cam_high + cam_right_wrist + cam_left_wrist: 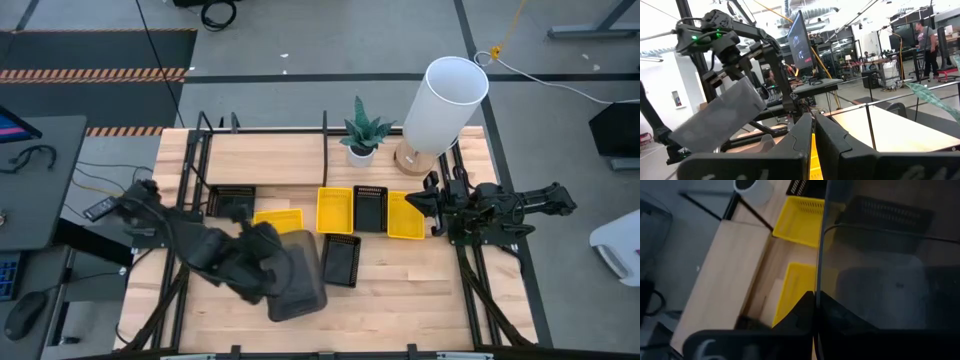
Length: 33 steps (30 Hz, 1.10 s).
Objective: Stack baskets on shelf by color
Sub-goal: Stack the transparent black bin on the transparent black bins
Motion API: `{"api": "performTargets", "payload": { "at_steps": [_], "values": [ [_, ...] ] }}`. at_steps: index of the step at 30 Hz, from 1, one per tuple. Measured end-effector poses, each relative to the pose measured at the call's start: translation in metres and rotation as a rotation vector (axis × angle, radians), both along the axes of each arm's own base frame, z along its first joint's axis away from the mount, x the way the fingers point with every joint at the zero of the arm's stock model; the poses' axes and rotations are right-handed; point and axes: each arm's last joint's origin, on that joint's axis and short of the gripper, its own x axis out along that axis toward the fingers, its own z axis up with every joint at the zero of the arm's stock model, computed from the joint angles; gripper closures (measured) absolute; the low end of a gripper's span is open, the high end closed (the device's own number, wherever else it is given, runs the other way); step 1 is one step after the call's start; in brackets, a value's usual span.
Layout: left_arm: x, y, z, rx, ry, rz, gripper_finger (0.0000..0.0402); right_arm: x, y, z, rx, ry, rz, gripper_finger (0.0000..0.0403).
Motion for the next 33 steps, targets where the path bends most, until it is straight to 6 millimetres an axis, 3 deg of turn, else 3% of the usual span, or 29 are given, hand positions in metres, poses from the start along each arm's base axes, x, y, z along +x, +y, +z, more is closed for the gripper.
{"api": "performTargets", "payload": {
  "at_steps": [4,8,14,33],
  "values": [
    [-0.023,0.000,-0.005,-0.037,-0.028,0.037,0.0386,0.000,0.000,0.000,0.000,0.000,0.000,0.0376],
    [-0.032,-0.004,-0.019,-0.043,-0.026,0.058,0.0386,0.000,0.000,0.000,0.000,0.000,0.000,0.0376],
    [-0.029,-0.011,-0.037,-0.045,-0.036,0.043,0.0386,0.000,0.000,0.000,0.000,0.000,0.000,0.0376],
    [-0.013,-0.007,-0.093,-0.166,0.041,0.068,0.0386,0.000,0.000,0.000,0.000,0.001,0.000,0.0376]
  ]
}}
